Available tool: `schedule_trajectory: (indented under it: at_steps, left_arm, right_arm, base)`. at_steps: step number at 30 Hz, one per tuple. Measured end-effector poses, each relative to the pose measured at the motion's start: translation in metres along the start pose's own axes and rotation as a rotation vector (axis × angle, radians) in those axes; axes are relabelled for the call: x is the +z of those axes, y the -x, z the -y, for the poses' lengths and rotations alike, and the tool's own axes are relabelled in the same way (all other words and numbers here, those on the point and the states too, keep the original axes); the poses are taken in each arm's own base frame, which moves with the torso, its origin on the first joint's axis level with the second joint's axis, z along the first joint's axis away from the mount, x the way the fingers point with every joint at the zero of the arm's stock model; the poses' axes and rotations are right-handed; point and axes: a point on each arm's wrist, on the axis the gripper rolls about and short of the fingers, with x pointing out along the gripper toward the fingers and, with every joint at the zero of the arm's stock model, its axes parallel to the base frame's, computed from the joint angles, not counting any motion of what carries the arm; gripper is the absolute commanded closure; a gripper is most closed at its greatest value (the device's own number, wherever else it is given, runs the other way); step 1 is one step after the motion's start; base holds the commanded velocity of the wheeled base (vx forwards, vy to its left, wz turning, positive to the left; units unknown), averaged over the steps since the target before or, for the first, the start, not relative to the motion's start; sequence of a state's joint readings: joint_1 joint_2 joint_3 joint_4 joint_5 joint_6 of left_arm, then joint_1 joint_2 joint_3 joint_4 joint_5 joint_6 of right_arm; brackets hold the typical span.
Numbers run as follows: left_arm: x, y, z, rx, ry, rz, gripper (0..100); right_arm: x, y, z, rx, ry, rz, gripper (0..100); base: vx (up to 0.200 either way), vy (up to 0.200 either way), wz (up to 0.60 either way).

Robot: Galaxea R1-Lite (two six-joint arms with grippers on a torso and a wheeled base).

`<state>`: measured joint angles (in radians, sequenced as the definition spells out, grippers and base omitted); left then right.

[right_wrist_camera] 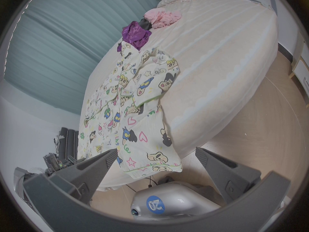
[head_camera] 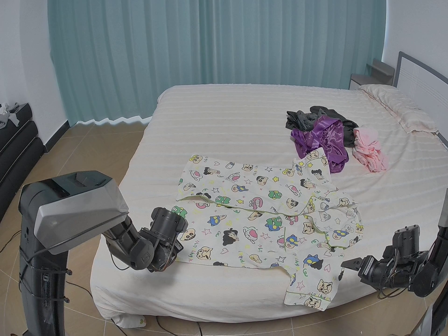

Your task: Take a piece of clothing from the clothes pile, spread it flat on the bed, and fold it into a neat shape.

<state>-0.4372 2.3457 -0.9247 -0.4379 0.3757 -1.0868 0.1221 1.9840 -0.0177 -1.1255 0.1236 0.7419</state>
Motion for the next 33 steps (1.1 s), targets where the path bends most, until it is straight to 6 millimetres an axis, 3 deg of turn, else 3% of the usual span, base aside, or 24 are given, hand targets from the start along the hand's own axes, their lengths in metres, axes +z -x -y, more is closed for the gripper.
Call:
schedule_trajectory:
  at_steps: [10,17,24,25,33]
  left_arm:
    - [0.015,0.01,-0.012,-0.06,0.074,0.058,100]
    - [0.022,0.013,-0.028,-0.037,0.099,0.067,100]
    - [0.022,0.014,-0.032,-0.031,0.104,0.061,100]
    - [0.022,0.014,-0.032,-0.03,0.104,0.059,100]
    - [0.02,0.015,-0.032,-0.032,0.099,0.053,100]
  right_arm:
    - [0.002,-0.035,0.0,0.072,0.103,0.066,0]
    - [-0.006,-0.062,0.008,0.1,0.144,-0.007,0]
    - [0.003,-0.082,-0.003,0.174,0.176,0.026,0]
    - [0.004,-0.085,-0.005,0.181,0.179,0.03,100]
    - [0.014,-0.098,-0.014,0.223,0.191,0.077,100]
  base:
    - [0.0,0.0,0.0]
    - [0.0,0.0,0.0]
    - [0.0,0.0,0.0]
    - [0.0,0.0,0.0]
    - [0.0,0.0,0.0]
